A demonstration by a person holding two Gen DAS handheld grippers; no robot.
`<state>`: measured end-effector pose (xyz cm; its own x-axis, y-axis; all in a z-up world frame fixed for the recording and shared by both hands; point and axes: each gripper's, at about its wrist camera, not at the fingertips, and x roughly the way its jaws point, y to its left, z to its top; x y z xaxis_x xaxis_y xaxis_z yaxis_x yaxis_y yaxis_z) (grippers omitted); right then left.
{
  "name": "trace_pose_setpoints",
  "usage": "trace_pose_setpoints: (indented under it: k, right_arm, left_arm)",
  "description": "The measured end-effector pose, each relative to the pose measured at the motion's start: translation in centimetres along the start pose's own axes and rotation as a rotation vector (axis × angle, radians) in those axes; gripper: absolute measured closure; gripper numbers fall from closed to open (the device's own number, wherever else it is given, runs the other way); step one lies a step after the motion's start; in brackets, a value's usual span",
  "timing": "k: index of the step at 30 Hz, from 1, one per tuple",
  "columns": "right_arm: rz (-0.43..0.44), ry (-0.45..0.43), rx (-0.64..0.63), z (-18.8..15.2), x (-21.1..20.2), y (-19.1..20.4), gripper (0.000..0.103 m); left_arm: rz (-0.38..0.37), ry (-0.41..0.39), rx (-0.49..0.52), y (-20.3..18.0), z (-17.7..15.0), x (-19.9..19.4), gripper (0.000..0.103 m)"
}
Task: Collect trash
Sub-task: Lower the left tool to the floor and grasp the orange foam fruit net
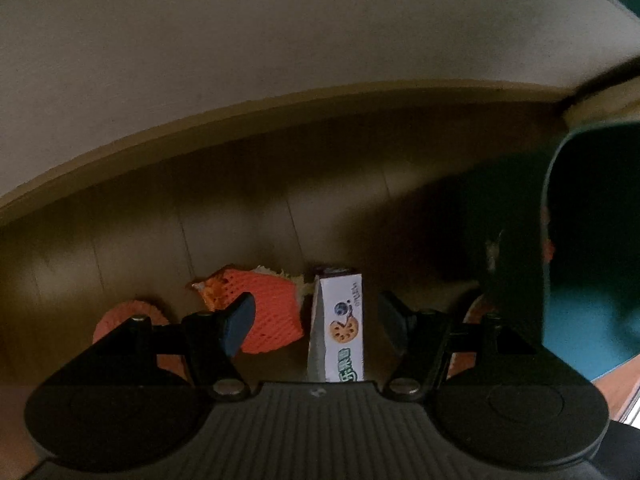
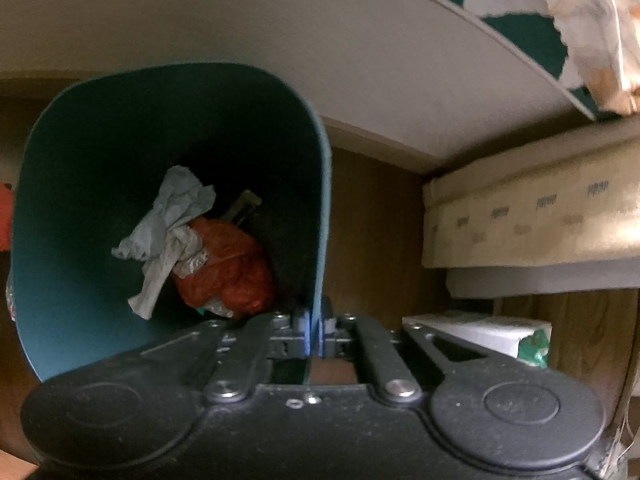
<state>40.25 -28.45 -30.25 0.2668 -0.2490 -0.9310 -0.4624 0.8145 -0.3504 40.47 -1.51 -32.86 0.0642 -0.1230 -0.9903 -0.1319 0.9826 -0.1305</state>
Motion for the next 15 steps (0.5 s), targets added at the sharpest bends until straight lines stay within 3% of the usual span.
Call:
trace_pose_setpoints:
  k: [5,11,15]
  right_arm:
    - [0.017,0.034,-0.009,-0.5,0.9,-0.7,0.099]
    - [0.045,0.055,-0.034,-0.6,0.4,-0.5,0.098]
    - [0.048,0.046,-0.044,-0.4,0.6,-0.7,0.098]
  left_arm:
    - [0.004,0.025,0.033,0.9,-0.2,1.6,0.036]
    - [-0.108,0.138,0.02,3.4,-0.7,5.6,0.036]
    - [-0.111,0.192,0.055,1.9,-1.9,8.7,0.035]
